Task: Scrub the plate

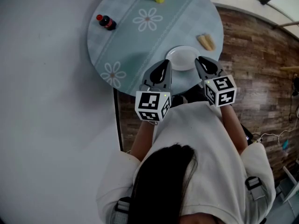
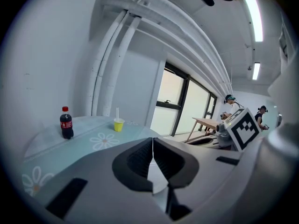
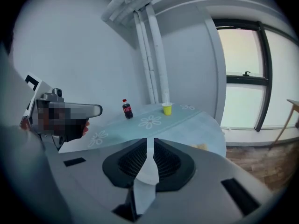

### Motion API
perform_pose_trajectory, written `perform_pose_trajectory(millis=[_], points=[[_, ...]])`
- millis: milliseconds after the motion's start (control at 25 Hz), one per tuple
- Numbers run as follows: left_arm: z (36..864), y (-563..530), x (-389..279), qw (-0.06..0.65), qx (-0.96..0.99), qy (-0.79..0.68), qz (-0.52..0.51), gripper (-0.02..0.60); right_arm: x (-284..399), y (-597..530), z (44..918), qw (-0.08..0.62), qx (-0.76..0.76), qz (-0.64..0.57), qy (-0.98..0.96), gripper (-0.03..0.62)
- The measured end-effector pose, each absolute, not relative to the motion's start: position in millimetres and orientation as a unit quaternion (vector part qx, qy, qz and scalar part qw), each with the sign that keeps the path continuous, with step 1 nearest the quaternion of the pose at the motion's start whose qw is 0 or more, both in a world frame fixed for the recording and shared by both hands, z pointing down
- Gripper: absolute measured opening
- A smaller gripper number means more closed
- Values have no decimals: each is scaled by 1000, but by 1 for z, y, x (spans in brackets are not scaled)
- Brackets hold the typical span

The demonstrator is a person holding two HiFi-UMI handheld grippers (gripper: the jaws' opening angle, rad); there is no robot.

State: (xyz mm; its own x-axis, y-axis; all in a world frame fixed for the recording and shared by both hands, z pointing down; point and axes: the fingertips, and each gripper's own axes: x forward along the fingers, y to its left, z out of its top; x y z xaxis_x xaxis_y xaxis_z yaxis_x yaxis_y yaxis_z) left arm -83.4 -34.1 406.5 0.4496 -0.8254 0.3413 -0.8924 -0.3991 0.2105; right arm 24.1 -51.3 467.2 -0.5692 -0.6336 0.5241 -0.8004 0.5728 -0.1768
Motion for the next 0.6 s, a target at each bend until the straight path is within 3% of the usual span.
perform_pose_trajectory(millis=[600], points=[[439, -26, -84, 234, 808, -524, 130, 9, 20, -43, 465, 211, 445, 180, -851, 40]])
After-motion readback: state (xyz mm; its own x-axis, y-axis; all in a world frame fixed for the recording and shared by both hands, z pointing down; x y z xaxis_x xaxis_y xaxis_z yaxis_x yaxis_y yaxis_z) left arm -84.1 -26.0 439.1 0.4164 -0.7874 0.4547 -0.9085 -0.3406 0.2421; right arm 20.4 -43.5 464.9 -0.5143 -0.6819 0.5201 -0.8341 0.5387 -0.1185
